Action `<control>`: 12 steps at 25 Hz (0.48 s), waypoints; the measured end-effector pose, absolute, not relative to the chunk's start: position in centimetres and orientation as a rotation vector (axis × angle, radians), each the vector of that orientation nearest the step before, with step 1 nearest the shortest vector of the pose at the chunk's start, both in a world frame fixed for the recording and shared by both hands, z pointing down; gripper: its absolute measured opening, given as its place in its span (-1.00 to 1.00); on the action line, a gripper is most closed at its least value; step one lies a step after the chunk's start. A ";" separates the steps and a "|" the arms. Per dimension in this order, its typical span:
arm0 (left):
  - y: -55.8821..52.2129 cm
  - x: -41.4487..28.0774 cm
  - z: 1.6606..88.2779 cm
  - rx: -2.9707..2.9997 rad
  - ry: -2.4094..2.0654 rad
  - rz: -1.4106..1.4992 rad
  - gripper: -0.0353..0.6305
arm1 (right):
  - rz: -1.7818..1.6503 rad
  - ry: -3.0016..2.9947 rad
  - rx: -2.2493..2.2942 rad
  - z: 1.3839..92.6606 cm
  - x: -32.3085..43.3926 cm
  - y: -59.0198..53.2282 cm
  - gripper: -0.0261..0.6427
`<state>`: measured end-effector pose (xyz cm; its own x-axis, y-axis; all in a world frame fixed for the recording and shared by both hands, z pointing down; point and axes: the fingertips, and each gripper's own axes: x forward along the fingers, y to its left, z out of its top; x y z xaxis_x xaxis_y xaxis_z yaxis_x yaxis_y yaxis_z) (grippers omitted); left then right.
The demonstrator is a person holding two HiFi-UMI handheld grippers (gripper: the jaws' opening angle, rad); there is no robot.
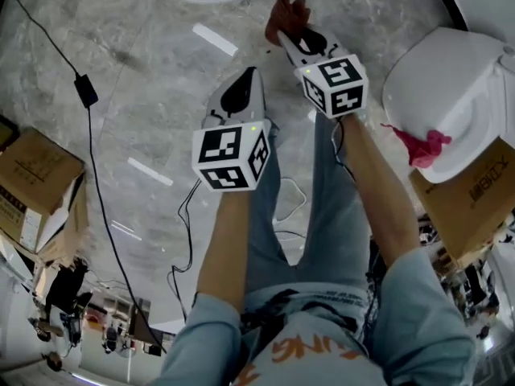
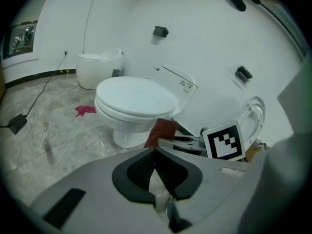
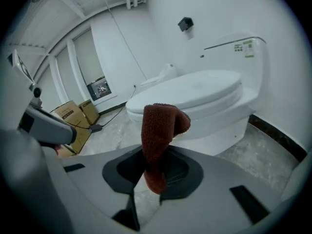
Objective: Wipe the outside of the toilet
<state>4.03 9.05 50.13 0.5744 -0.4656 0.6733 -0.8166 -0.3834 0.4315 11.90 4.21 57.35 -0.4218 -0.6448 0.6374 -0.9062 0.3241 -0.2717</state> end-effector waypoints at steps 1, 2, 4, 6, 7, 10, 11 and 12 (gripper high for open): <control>9.3 5.6 50.0 2.047 -1.007 0.580 -0.91 | 0.873 -2.163 1.404 57.5 14.0 4.6 -0.68; 9.5 7.0 49.8 2.058 -0.992 0.584 -0.91 | 0.891 -2.146 1.438 57.5 16.1 4.7 -0.68; 9.3 9.8 49.5 2.079 -0.965 0.601 -0.91 | 0.921 -2.110 1.509 57.6 20.2 4.8 -0.68; 9.0 12.1 49.2 2.092 -0.952 0.618 -0.91 | 0.950 -2.080 1.578 57.6 23.9 4.8 -0.68; 8.8 13.1 49.2 2.095 -0.952 0.625 -0.91 | 0.962 -2.072 1.603 57.7 25.4 4.7 -0.68; 8.4 15.6 49.5 2.092 -0.965 0.643 -0.91 | 0.982 -2.066 1.640 58.4 28.9 4.0 -0.68; 8.4 16.6 49.7 2.090 -0.968 0.648 -0.91 | 0.987 -2.065 1.645 58.7 30.0 3.8 -0.68; 8.4 17.6 49.8 2.089 -0.970 0.654 -0.91 | 0.993 -2.065 1.648 59.1 31.0 3.7 -0.68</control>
<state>17.64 8.37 49.83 0.5860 -0.4274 0.6884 -0.7986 -0.4487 0.4012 31.04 3.67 59.10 -0.2848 -0.7223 0.6302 -0.9433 0.0941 -0.3184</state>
